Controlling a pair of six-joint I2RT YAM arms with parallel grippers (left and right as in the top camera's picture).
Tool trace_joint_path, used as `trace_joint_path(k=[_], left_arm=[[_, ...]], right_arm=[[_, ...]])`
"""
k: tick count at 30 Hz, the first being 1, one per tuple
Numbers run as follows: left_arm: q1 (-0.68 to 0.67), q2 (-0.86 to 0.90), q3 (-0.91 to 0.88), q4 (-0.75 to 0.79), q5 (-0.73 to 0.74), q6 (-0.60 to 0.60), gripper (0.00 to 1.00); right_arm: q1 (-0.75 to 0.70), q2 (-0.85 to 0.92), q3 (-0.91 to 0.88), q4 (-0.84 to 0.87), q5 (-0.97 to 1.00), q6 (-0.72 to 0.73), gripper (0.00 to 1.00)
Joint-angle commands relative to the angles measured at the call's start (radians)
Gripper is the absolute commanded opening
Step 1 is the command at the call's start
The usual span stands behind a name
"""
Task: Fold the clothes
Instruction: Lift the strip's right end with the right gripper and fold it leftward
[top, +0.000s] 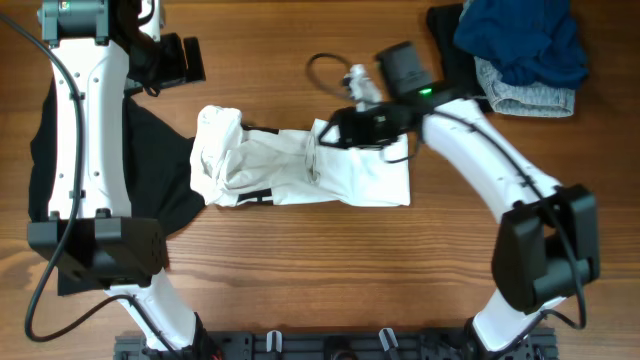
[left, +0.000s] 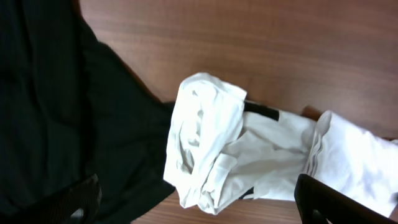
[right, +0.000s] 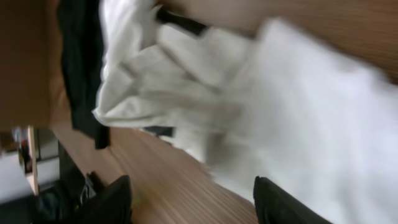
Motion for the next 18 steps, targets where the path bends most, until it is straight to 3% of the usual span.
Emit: trace_joint_path(k=[1,12,18], left_arm=[[0.005,0.017,-0.117,0.003,0.031,0.001,1.0],[0.005,0.017,-0.577,0.208,0.047,0.011,1.0],[0.005,0.017,-0.743,0.432,0.196,0.163,1.0]], right_arm=[[-0.128,-0.042,0.013,-0.079,0.085,-0.042,0.66],[-0.209,-0.042,0.013,-0.121,0.188,-0.111,0.73],[-0.209,-0.042,0.013,-0.128,0.191,-0.111,0.74]])
